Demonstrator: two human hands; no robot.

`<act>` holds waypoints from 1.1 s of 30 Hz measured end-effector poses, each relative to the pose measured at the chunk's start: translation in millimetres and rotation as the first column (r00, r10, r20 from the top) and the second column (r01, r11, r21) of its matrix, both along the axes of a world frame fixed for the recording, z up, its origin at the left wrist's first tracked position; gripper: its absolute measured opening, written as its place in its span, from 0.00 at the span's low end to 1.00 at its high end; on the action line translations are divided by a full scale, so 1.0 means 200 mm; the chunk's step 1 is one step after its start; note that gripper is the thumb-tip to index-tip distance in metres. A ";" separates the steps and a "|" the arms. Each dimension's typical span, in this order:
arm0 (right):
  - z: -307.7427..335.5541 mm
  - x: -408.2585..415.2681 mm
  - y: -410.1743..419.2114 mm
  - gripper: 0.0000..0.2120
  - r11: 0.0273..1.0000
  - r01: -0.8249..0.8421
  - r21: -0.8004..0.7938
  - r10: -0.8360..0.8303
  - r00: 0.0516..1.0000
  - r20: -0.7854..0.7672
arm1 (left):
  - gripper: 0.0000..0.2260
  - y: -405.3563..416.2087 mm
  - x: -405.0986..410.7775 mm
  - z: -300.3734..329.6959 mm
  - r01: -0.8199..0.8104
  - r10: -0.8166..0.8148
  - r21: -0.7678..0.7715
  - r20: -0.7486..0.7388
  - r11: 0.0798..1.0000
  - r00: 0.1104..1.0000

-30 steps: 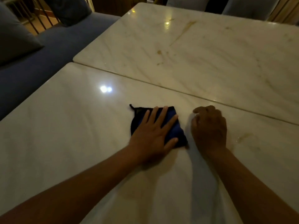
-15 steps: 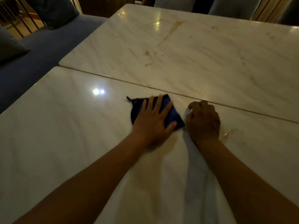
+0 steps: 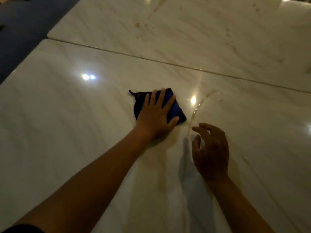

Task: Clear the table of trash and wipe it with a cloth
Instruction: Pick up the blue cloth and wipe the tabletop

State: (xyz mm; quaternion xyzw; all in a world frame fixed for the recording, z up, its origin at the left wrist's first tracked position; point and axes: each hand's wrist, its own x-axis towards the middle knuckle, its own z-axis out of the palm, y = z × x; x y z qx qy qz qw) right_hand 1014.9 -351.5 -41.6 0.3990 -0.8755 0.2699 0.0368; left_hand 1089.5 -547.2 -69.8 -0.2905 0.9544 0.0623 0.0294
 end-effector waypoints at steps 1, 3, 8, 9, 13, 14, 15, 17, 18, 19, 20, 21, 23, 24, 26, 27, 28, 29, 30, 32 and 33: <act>0.00 0.04 0.07 0.13 1.000 -0.004 0.003 0.004 1.000 0.008 | 0.36 0.12 0.08 0.01 0.056 -0.056 0.004 -0.016 0.998 0.998; 0.01 0.11 0.18 0.13 0.999 -0.039 0.009 0.039 0.999 0.022 | 0.36 0.37 0.31 0.03 0.157 -0.156 0.017 -0.035 0.987 0.987; -0.01 0.29 0.37 0.13 0.986 -0.163 0.021 0.161 0.986 0.049 | 0.35 0.71 0.79 0.02 0.320 -0.320 0.023 0.013 0.947 0.947; -0.02 0.32 0.40 0.13 0.983 -0.184 0.018 0.183 0.982 0.051 | 0.34 0.67 0.80 0.02 0.308 -0.308 -0.008 0.025 0.951 0.951; -0.06 0.40 0.55 0.13 0.967 -0.252 0.047 0.249 0.967 0.060 | 0.35 0.59 0.72 0.02 -0.170 0.170 0.002 0.018 0.985 0.985; -0.06 0.41 0.60 0.13 0.963 -0.264 0.052 0.260 0.963 0.066 | 0.35 0.65 0.72 0.01 -0.265 0.265 0.010 0.019 0.964 0.964; -0.07 0.42 0.65 0.13 0.958 -0.282 0.049 0.278 0.958 0.072 | 0.36 0.74 0.72 0.00 -0.314 0.314 0.009 0.012 0.949 0.949; -0.07 0.44 0.76 0.12 0.946 -0.324 0.035 0.320 0.944 0.085 | 0.35 0.99 0.79 0.00 -0.298 0.298 0.008 -0.011 0.955 0.955; -0.07 0.45 0.82 0.12 0.939 -0.341 0.035 0.338 0.937 0.085 | 0.35 1.14 0.84 0.00 -0.269 0.269 0.015 -0.020 0.963 0.963; -0.06 0.46 0.88 0.12 0.933 -0.358 0.036 0.354 0.931 0.083 | 0.35 1.29 0.91 0.02 -0.245 0.246 0.024 -0.024 0.969 0.969; -0.05 0.47 0.94 0.12 0.928 -0.372 0.035 0.368 0.926 0.084 | 0.35 1.46 0.99 0.03 -0.229 0.230 0.035 -0.019 0.973 0.973; -0.05 0.49 0.99 0.12 0.923 -0.383 0.032 0.379 0.921 0.089 | 0.35 1.63 1.07 0.05 -0.211 0.212 0.049 -0.004 0.976 0.977; -0.03 0.54 1.08 0.12 0.906 -0.421 0.034 0.417 0.904 0.096 | 0.35 1.90 1.22 0.08 -0.159 0.159 0.069 0.013 0.985 0.987; -0.03 0.57 1.11 0.12 0.892 -0.451 0.041 0.446 0.890 0.097 | 0.35 1.95 1.28 0.07 -0.130 0.130 0.067 0.014 0.989 0.991; -0.02 0.60 1.15 0.13 0.859 -0.509 0.049 0.503 0.858 0.099 | 0.34 1.88 1.34 0.06 -0.119 0.118 0.037 0.025 0.992 0.993; -0.02 0.61 1.16 0.13 0.845 -0.532 0.050 0.526 0.845 0.095 | 0.34 1.80 1.35 0.05 -0.174 0.174 0.018 0.031 0.985 0.984; -0.02 0.62 1.17 0.13 0.834 -0.549 0.054 0.544 0.835 0.087 | 0.33 1.71 1.36 0.04 -0.277 0.276 0.008 0.026 0.961 0.961; -0.03 0.63 1.17 0.14 0.826 -0.560 0.062 0.555 0.828 0.076 | 0.34 1.64 1.36 0.04 -0.399 0.399 0.009 0.036 0.917 0.916; -0.03 0.63 1.18 0.14 0.823 -0.564 0.072 0.560 0.826 0.068 | 0.34 1.58 1.36 0.03 -0.510 0.509 0.005 0.050 0.860 0.859; -0.04 0.64 1.18 0.14 0.825 -0.558 0.084 0.553 0.829 0.077 | 0.35 1.58 1.34 0.01 -0.615 0.615 -0.017 0.038 0.789 0.788; -0.04 0.65 1.18 0.14 0.830 -0.552 0.086 0.545 0.834 0.090 | 0.35 1.63 1.32 0.00 -0.620 0.620 -0.014 0.014 0.784 0.784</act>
